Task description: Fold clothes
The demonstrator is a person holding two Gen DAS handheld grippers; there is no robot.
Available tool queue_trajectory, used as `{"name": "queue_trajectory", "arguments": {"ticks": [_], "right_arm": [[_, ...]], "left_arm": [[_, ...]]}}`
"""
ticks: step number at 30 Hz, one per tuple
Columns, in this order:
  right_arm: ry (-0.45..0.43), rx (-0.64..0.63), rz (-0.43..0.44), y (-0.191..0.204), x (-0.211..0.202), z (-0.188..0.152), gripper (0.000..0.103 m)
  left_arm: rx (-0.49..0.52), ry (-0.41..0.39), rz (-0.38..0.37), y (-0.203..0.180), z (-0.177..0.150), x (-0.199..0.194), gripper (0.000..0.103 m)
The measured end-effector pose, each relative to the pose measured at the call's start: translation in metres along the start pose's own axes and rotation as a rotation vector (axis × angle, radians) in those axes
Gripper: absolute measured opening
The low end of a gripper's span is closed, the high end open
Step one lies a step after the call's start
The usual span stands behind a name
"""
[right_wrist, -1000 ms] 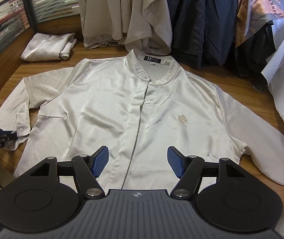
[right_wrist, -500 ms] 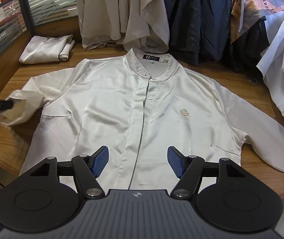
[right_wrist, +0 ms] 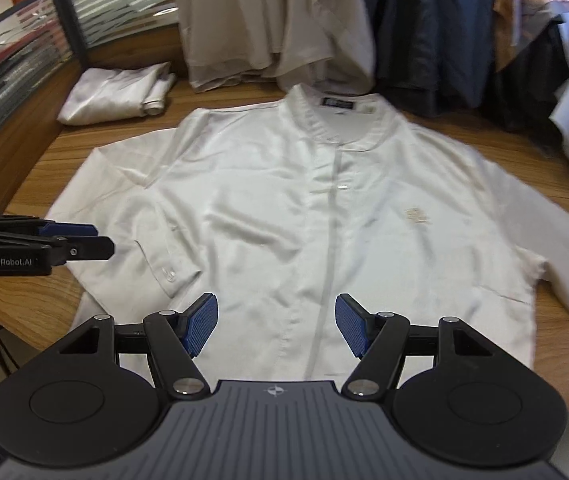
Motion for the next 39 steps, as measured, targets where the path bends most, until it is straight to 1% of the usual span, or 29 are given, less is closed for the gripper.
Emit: {"name": "queue_trajectory", "arguments": {"ticks": [2,5,7,8,9,10,11,12,13,14,17,19,20,25,28,30,33,36,38,39], "right_arm": [[0.008,0.004,0.055,0.011,0.014,0.003,0.071],[0.02,0.008,0.121,0.029,0.041,0.009,0.071],[0.033,0.009,0.16,0.041,0.06,0.013,0.069],[0.038,0.005,0.17,0.047,0.069,0.015,0.067],[0.043,-0.004,0.173,0.052,0.079,0.017,0.061],[0.054,-0.036,0.153,0.058,0.09,0.02,0.056],[0.066,-0.071,0.13,0.064,0.1,0.022,0.047],[0.062,-0.109,0.102,0.07,0.107,0.024,0.041],[0.056,-0.147,0.073,0.075,0.114,0.027,0.042],[0.064,-0.163,0.063,0.077,0.12,0.029,0.04],[0.076,-0.196,0.05,0.08,0.131,0.033,0.028],[0.076,-0.217,0.041,0.081,0.133,0.035,0.016],[0.078,-0.223,0.035,0.081,0.134,0.036,0.006],[0.087,-0.222,0.027,0.08,0.135,0.037,0.007],[0.066,-0.215,0.008,0.081,0.125,0.041,0.01],[0.042,-0.215,0.002,0.081,0.111,0.043,0.021],[0.005,-0.19,0.026,0.08,0.082,0.046,0.024],[-0.036,-0.156,0.049,0.076,0.052,0.048,0.032],[-0.054,-0.13,0.061,0.07,0.036,0.047,0.038],[-0.063,-0.115,0.063,0.068,0.029,0.047,0.039]], "left_arm": [[-0.012,0.007,0.036,0.013,-0.005,-0.005,0.052],[-0.055,0.019,0.096,0.036,-0.014,-0.014,0.056],[-0.089,0.019,0.134,0.052,-0.02,-0.021,0.056],[-0.106,0.017,0.159,0.06,-0.023,-0.026,0.056],[-0.121,0.014,0.179,0.067,-0.025,-0.029,0.056],[-0.136,0.012,0.197,0.074,-0.026,-0.033,0.056],[-0.152,0.009,0.215,0.08,-0.029,-0.037,0.056],[-0.168,0.006,0.233,0.087,-0.031,-0.041,0.056],[-0.181,0.004,0.249,0.093,-0.033,-0.045,0.056],[-0.191,-0.001,0.262,0.098,-0.035,-0.048,0.056],[-0.218,-0.02,0.302,0.113,-0.039,-0.06,0.056],[-0.233,-0.034,0.322,0.122,-0.04,-0.066,0.056],[-0.242,-0.041,0.331,0.125,-0.041,-0.068,0.056],[-0.266,-0.06,0.364,0.143,-0.04,-0.074,0.058],[-0.277,-0.058,0.372,0.154,-0.033,-0.069,0.058],[-0.276,-0.061,0.377,0.162,-0.026,-0.063,0.058],[-0.271,-0.057,0.389,0.176,-0.014,-0.049,0.057],[-0.296,-0.061,0.392,0.194,-0.001,-0.032,0.057],[-0.33,-0.069,0.396,0.206,0.005,-0.022,0.057],[-0.346,-0.078,0.396,0.212,0.008,-0.017,0.057]]}}
Point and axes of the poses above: each gripper's, at about its wrist camera, not at the fingertips, and x roughly the way its jaws point, y to its left, z to its top, the point moved 7 cm from there along x, roughly the way its jaws point, and after that the axes turned 10 degrees about y, right-handed, at the moved point
